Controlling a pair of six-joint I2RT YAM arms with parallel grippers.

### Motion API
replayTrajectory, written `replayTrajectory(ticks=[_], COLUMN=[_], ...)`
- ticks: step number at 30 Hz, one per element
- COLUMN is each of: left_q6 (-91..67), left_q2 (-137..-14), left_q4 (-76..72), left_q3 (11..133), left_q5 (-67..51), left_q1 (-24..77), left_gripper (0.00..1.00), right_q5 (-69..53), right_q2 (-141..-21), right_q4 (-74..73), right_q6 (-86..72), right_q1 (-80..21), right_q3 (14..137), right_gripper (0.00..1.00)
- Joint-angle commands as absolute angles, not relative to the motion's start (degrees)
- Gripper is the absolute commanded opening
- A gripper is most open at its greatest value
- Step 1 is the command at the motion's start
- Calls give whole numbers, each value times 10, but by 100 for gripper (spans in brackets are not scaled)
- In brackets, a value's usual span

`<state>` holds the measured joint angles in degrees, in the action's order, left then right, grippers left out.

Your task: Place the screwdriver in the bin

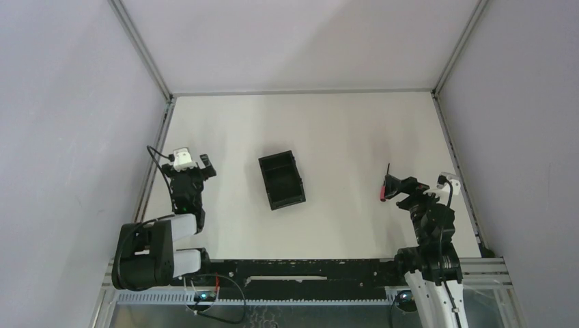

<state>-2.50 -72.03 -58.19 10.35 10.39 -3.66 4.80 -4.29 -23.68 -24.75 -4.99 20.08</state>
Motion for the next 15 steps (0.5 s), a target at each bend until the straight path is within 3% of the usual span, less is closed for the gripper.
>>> replayTrajectory(ticks=[1,8,15], left_q6=[-16,-15,-16], left_q2=[-721,-721,-721], left_q4=[-604,-605,-605], left_q3=[111,111,111], left_q5=[105,105,105], left_q1=[-34,-34,-34], left_gripper=[100,100,100], right_q5=[76,7,36], right_q2=[-65,-135,-457], right_q4=[-216,-168,-390], right_q6=[-279,-196,-153], right_q1=[-50,-50,-50], right_q3=[217,314,622], right_gripper=[100,99,95])
